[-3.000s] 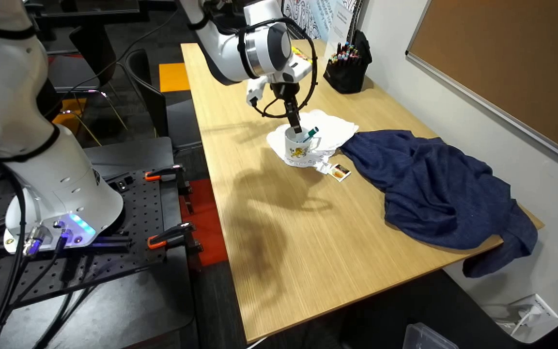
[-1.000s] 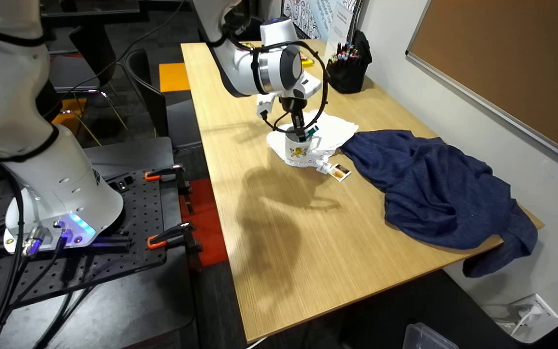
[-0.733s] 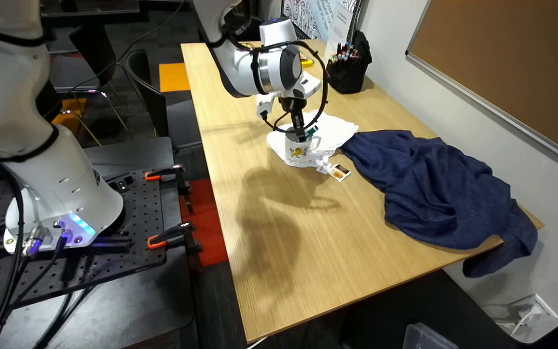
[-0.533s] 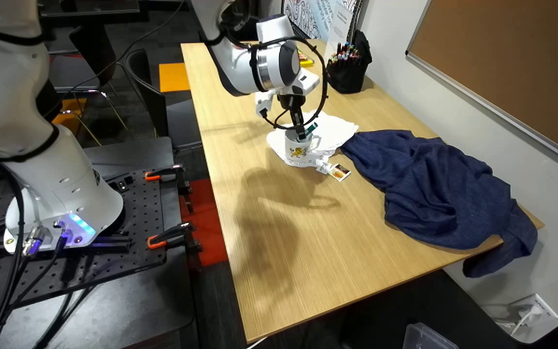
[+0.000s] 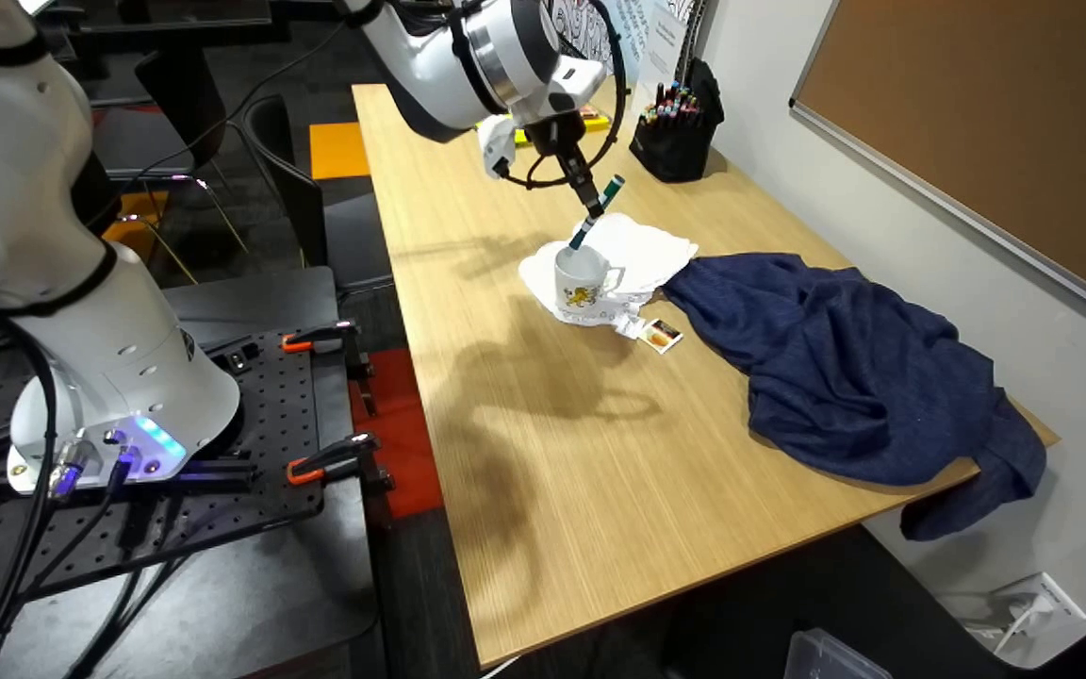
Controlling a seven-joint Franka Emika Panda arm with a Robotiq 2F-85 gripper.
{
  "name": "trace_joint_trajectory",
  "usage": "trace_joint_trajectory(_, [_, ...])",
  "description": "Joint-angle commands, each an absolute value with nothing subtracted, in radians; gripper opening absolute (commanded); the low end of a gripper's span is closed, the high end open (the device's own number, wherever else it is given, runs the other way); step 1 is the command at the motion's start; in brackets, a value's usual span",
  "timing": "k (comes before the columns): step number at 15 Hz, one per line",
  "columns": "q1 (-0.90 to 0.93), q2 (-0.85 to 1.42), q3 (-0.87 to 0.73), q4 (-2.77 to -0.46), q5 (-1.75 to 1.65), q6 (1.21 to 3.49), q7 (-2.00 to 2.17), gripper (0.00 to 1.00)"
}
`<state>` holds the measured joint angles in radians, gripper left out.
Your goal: Put the green marker on the table
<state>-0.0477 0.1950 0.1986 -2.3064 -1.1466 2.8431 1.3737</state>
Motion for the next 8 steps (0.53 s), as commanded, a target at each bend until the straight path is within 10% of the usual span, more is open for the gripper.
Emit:
trace_joint_trajectory(1, [-0.053, 0.020, 0.192, -2.406, -1.162, 2.816, 1.402, 0.05])
trace_joint_trajectory(8, [-0.082, -0.112, 0.157, -2.487, -0.940, 2.760, 1.179, 0.05])
